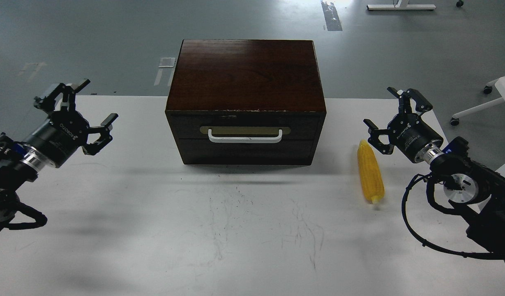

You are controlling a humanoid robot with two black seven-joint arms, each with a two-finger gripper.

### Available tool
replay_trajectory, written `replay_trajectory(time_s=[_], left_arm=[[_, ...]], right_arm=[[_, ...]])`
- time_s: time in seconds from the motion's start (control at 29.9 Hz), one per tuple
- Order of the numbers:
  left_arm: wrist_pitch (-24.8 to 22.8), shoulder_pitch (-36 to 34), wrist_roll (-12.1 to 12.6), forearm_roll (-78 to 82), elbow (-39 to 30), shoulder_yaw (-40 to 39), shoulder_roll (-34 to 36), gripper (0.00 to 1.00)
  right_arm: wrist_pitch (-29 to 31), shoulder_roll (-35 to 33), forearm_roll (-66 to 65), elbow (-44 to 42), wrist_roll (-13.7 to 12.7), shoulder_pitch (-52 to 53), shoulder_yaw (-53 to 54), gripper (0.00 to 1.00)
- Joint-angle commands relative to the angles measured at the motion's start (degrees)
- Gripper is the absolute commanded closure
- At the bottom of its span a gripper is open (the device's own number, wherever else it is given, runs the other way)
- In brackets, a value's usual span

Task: Put corn in drawer with both arms

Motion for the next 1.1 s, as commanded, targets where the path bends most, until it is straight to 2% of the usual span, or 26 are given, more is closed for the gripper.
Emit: replay_trajectory(time_s=[0.0,0.13,0.2,0.3,0.43,0.5,0.7,0.84,0.94,1.07], left_arm=[[0.0,-3.46,-2.82,5.74,-1.28,-0.21,3.67,0.01],[0.0,-9.69,-2.82,21.46,-7.33,-0.56,7.8,0.01],[0.0,-11.72,-2.82,24.38,-9.89,-0.56,8.68,0.01],[0.0,-15.85,-2.82,32.36,-17.34,-0.56,9.74,0.01],[0.0,-19.72,-2.82,45.19,-24.39,-0.3,9.04,0.01],[0.0,-21.48,-2.82,58.61,-28.51,-0.3,6.51,0.01],[0.0,-27.81,-2.82,78.08,-29.76,1.02,-0.71,0.01],[0.0,-33.08,-2.82,88.54,-29.41,7.07,-4.75,0.01],[0.0,-36.95,-2.82,96.44,-28.54,14.62,-7.74,0.01],[0.0,-37.31,-2.82,106.12,-26.08,18.6,-11.08,0.01]], right_arm=[[0.0,-0.23,0.0,0.06,0.07,0.01,-0.02,0.0],[0.0,-0.41,0.0,-0.02,0.07,0.1,-0.02,0.0],[0.0,-0.5,0.0,0.06,0.07,0.1,-0.02,0.0],[0.0,-1.55,0.0,0.06,0.07,0.1,0.07,0.0],[0.0,-2.43,0.0,0.24,0.07,0.1,0.07,0.0],[0.0,-2.78,0.0,0.24,0.16,0.1,0.07,0.0],[0.0,-2.96,0.0,0.24,0.16,0.19,0.07,0.0],[0.0,-3.48,0.0,0.24,0.16,0.19,0.07,0.0],[0.0,-3.66,0.0,0.24,0.16,0.19,0.16,0.0],[0.0,-3.75,0.0,0.24,0.42,0.19,0.24,0.0]])
